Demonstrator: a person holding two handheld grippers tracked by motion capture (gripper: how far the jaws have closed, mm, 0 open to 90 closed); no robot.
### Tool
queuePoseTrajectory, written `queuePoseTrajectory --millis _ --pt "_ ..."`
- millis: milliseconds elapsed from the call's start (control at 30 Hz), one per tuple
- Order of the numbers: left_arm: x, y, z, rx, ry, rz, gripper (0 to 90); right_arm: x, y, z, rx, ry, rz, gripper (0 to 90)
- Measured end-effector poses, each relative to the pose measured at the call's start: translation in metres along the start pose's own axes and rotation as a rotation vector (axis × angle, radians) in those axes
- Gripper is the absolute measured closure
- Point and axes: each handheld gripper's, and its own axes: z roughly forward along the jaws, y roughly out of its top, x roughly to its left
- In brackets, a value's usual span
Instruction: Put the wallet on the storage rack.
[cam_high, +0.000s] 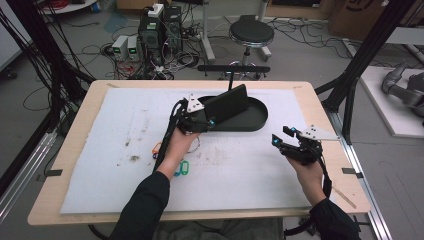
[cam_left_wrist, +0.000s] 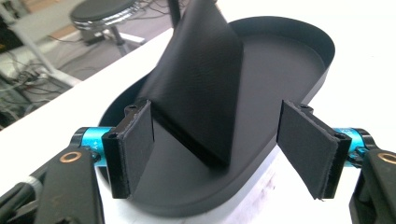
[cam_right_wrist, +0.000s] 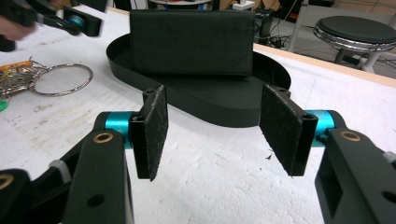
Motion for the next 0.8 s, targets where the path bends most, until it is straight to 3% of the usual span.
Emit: queuePoseTrajectory --millis 333,400,433,467,600,667,800 --pt "0.000 -0.011 -0.049 -0.040 0.020 0.014 27.6 -0.002 0.000 0.000 -0.006 -0.006 0.008 43.0" --pt "0.001 -0.018 -0.069 -0.055 0.035 0.014 27.6 -0.003 0.000 0.000 -0.009 -0.010 0.014 42.6" --pt "0.001 -0.018 -0.069 -0.055 0.035 0.014 27.6 -0.003 0.000 0.000 -0.009 -0.010 0.014 42.6" --pt "0.002 -0.023 -0.083 -0.062 0.042 0.004 27.6 -0.004 0.000 -0.001 -0.012 -0.013 0.014 42.4" --pt "0.005 -0.037 -0.112 -0.076 0.065 -0.037 27.7 -0.004 0.000 -0.001 -0.007 -0.018 0.018 41.8" --pt "0.006 -0.041 -0.119 -0.078 0.070 -0.049 27.6 -0.004 0.000 -0.002 -0.004 -0.018 0.018 41.5" --pt "0.011 -0.064 -0.151 -0.089 0.102 -0.144 28.0 -0.003 -0.002 -0.005 -0.002 -0.029 0.013 41.5"
